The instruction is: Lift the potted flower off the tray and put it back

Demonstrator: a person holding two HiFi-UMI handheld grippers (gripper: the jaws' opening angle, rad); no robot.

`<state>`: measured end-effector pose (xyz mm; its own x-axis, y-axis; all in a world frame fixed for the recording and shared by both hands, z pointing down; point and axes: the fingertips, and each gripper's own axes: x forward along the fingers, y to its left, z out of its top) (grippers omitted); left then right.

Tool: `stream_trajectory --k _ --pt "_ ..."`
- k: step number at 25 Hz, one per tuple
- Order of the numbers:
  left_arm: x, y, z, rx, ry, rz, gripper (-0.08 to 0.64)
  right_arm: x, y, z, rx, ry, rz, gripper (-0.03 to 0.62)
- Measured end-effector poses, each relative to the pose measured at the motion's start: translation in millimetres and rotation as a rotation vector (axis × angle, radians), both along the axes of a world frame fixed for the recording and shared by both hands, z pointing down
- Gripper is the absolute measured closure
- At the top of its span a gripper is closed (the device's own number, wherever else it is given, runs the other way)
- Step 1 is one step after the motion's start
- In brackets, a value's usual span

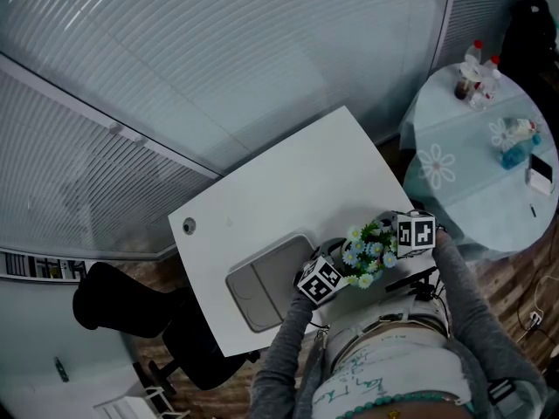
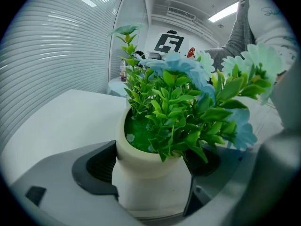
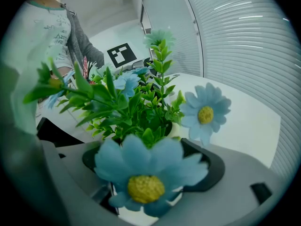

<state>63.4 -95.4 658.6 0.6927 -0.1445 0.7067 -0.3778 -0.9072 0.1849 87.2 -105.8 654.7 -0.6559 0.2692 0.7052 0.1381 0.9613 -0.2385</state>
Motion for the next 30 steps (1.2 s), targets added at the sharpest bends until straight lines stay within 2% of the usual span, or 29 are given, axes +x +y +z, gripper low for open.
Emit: stream_trajectory --k 30 --pt "1.2 -0.7 2.6 -0.010 -0.003 0.000 0.114 1.2 0.8 -0.6 -0.018 -0.017 0.012 0.210"
